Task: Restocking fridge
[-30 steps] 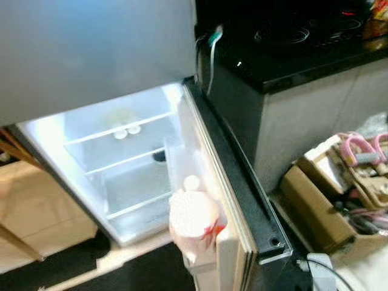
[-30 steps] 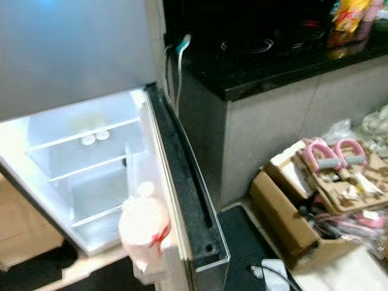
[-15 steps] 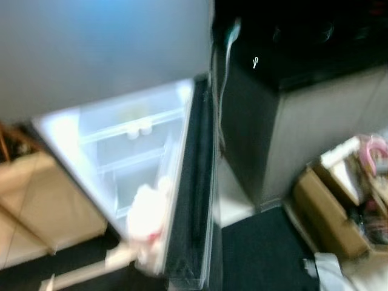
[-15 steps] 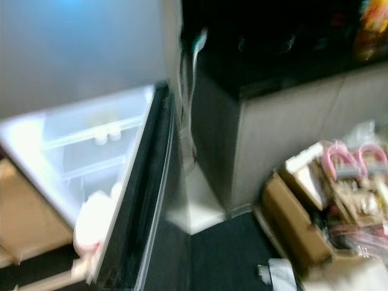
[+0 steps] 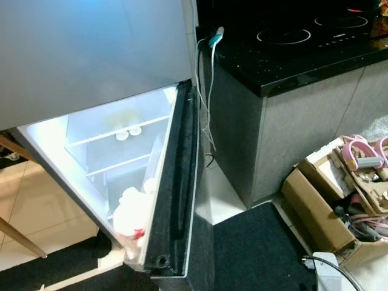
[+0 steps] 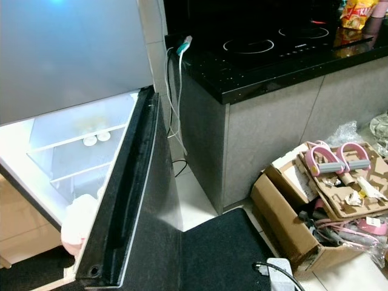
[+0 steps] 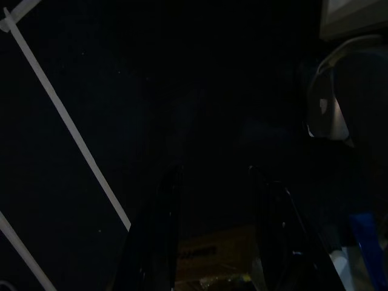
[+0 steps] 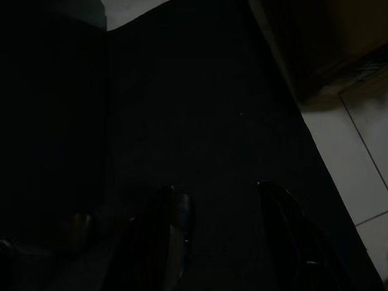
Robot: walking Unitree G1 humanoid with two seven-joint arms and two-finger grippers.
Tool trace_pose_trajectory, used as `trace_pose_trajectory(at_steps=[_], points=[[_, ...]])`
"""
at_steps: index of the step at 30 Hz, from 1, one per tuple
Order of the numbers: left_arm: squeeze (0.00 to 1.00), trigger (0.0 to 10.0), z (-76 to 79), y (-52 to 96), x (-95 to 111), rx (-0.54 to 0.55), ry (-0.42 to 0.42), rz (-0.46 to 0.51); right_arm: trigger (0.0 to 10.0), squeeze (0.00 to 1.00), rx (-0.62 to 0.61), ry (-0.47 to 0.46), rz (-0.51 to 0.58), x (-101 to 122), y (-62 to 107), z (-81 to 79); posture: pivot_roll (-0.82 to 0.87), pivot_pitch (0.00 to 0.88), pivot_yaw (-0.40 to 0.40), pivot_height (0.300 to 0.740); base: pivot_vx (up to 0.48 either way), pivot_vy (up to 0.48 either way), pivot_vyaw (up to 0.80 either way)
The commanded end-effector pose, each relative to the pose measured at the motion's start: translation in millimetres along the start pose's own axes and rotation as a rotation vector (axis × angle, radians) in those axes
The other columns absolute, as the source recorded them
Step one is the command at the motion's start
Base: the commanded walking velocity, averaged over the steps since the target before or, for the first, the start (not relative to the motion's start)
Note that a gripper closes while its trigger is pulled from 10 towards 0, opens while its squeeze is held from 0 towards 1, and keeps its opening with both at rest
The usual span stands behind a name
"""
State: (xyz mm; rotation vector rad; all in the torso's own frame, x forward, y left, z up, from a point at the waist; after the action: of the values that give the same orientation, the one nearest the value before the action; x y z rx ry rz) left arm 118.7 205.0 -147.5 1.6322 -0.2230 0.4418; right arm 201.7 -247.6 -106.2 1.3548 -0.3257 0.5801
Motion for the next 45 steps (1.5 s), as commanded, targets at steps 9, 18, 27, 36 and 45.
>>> trace_pose_trajectory(at_steps=[9, 18, 27, 36, 45], points=[[0.00, 10.0, -2.5, 1.1, -4, -0.008, 0.014, 0.003, 10.0, 0.00, 0.008, -0.013, -0.015, -11, 1.1, -9.9, -0.09, 0.092, 0.100, 0.726, -0.027, 0.000, 0.00], [0.00, 10.0, -0.1, 1.2, -3, -0.026, 0.013, 0.012, 10.0, 0.00, 0.020, -0.017, -0.013, -10, 0.6, -16.6, -0.09, 0.083, 0.101, 0.726, -0.262, 0.000, 0.00], [0.00, 10.0, 1.1, 1.2, -2, -0.036, 0.010, 0.013, 10.0, 0.00, 0.020, -0.018, -0.012, -10, 0.6, -16.8, -0.10, 0.076, 0.104, 0.726, -0.300, 0.000, 0.00], [0.00, 10.0, 1.5, 1.1, -1, -0.034, 0.002, 0.018, 10.0, 0.00, 0.019, -0.013, -0.013, -10, 0.7, -15.7, -0.10, 0.073, 0.103, 0.726, -0.190, 0.000, 0.00], [0.00, 10.0, 3.2, 0.9, 1, -0.043, 0.011, 0.027, 10.0, 0.00, 0.019, -0.003, -0.003, -5, 0.0, -12.8, -0.10, 0.076, 0.099, 0.726, 0.000, 0.000, 0.00]])
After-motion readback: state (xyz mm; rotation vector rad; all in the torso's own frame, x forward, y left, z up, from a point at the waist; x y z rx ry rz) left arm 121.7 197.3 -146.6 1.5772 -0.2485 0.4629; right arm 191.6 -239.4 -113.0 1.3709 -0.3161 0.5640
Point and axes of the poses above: a point about 5 cm out from each wrist's last joint towards the gripper, its own y axis pointing back from the gripper into the wrist, its own x axis along the axis of the wrist's last joint, z = x × y, the point moved 4 cm from there along -y, pointing out of the wrist towards the gripper, and after that the axes turned 13 degrees about y, right-handed, at the moved point
